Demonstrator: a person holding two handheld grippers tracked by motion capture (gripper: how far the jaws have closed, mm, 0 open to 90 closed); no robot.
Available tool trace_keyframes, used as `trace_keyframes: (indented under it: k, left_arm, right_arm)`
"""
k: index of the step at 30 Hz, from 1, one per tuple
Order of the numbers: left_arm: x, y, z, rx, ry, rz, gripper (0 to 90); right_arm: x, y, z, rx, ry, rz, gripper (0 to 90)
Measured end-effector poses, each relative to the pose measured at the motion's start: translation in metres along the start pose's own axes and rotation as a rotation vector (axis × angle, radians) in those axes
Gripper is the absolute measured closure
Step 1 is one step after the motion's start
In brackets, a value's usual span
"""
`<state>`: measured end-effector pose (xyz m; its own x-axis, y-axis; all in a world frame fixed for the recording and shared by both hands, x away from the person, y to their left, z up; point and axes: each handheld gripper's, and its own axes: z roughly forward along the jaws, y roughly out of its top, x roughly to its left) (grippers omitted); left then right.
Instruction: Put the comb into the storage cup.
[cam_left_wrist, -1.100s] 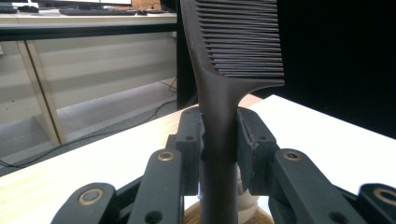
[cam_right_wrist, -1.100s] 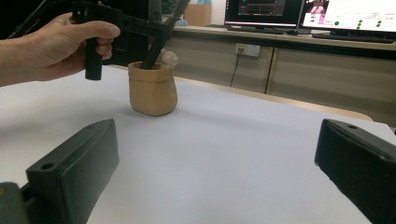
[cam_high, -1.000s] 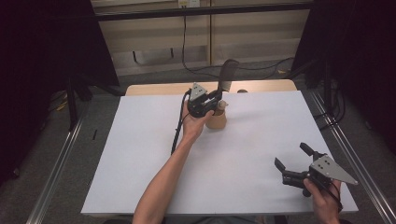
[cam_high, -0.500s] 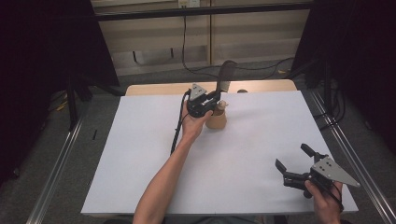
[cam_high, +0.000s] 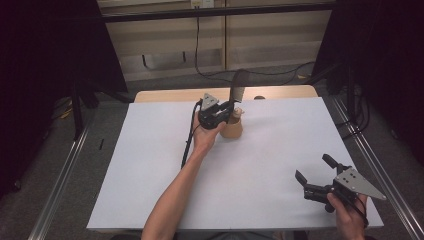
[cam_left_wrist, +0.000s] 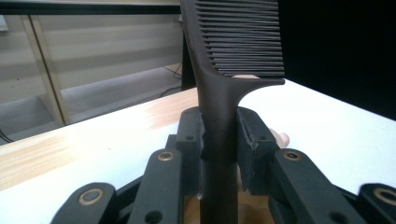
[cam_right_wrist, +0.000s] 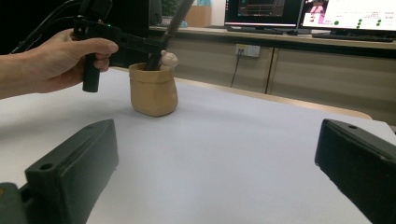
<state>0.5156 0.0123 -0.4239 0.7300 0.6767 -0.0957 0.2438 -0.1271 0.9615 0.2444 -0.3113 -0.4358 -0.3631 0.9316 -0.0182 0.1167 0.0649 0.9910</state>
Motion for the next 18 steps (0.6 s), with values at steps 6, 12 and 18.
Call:
trace_keyframes:
  k: [6,12,18]
  left_arm:
    - [-0.003,-0.001,-0.003,0.009,0.002,0.013,72.8]
    - [-0.001,-0.006,-0.009,0.03,0.008,0.011,72.9]
    - [0.001,-0.009,-0.012,0.053,0.003,0.006,72.8]
  right_arm:
    - [0.0,0.0,0.0,0.003,0.001,-0.006,0.0]
    - [-0.001,0.0,0.0,0.001,-0.005,-0.006,0.0]
    - [0.0,0.0,0.0,0.002,-0.006,-0.011,0.0]
